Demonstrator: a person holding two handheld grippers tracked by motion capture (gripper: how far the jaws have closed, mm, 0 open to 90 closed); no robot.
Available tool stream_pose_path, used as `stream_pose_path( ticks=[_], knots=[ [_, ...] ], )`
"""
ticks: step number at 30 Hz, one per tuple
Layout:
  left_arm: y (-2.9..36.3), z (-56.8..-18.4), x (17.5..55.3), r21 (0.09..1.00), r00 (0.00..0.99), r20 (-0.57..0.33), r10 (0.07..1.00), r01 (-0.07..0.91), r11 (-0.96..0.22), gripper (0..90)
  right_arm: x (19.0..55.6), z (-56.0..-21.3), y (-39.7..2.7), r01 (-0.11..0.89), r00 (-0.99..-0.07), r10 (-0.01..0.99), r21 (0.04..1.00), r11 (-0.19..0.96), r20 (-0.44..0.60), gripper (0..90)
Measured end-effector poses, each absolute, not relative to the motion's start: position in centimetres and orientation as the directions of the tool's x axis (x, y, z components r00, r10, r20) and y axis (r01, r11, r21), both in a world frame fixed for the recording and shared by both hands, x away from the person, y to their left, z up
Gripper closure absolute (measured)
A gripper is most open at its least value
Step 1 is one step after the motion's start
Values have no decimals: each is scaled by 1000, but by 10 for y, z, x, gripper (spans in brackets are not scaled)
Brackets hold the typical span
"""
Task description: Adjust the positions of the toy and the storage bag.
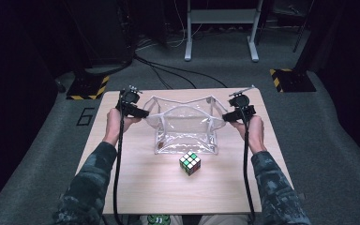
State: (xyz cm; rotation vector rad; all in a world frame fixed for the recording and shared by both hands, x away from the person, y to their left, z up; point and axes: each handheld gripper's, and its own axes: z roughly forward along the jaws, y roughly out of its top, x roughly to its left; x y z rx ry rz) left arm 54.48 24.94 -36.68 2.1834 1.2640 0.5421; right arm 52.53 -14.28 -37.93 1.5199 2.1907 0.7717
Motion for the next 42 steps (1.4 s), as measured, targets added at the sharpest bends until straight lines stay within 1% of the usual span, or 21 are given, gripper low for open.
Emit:
stream_pose_path(
  ticks=[1, 3, 7, 10, 13, 17, 19, 21, 24, 28, 37, 42],
  knots=[
    [249, -364, 543, 652, 472, 64, 879, 647, -395, 256, 525, -379, -143, 734, -349, 937, 627, 262, 18, 272],
    [249, -359, 539, 673, 469, 66, 881, 631, -386, 206, 523, -377, -143, 728, -358, 933, 637, 255, 36, 152],
    [248, -350, 530, 708, 474, 54, 879, 602, -368, 151, 516, -371, -144, 698, -379, 925, 665, 265, 30, 51],
    [250, -345, 523, 723, 481, 45, 876, 589, -361, 110, 509, -365, -146, 674, -393, 920, 683, 283, 6, 0],
    [255, -342, 515, 733, 491, 27, 871, 582, -351, 79, 499, -358, -151, 642, -408, 913, 711, 287, -1, 0],
    [260, -342, 500, 749, 506, 28, 862, 560, -353, 56, 482, -353, -157, 602, -434, 901, 739, 303, -16, 0],
    [261, -344, 492, 752, 500, 67, 864, 544, -373, 41, 472, -353, -161, 587, -436, 900, 753, 297, -15, 0],
    [264, -345, 484, 758, 506, 74, 859, 532, -378, 15, 464, -355, -165, 572, -442, 897, 763, 301, -23, 0],
    [268, -347, 472, 766, 509, 85, 857, 516, -383, 1, 452, -360, -173, 558, -440, 897, 773, 301, -31, 0],
    [274, -361, 460, 751, 512, 104, 853, 522, -405, 0, 439, -376, -180, 582, -439, 898, 757, 298, -15, 0],
    [292, -410, 439, 715, 495, 74, 866, 579, -392, 0, 419, -426, -197, 641, -420, 907, 712, 287, 12, 0],
    [300, -444, 432, 684, 480, 36, 877, 628, -372, 0, 410, -448, -203, 664, -393, 919, 699, 267, 22, 0]
  ],
)
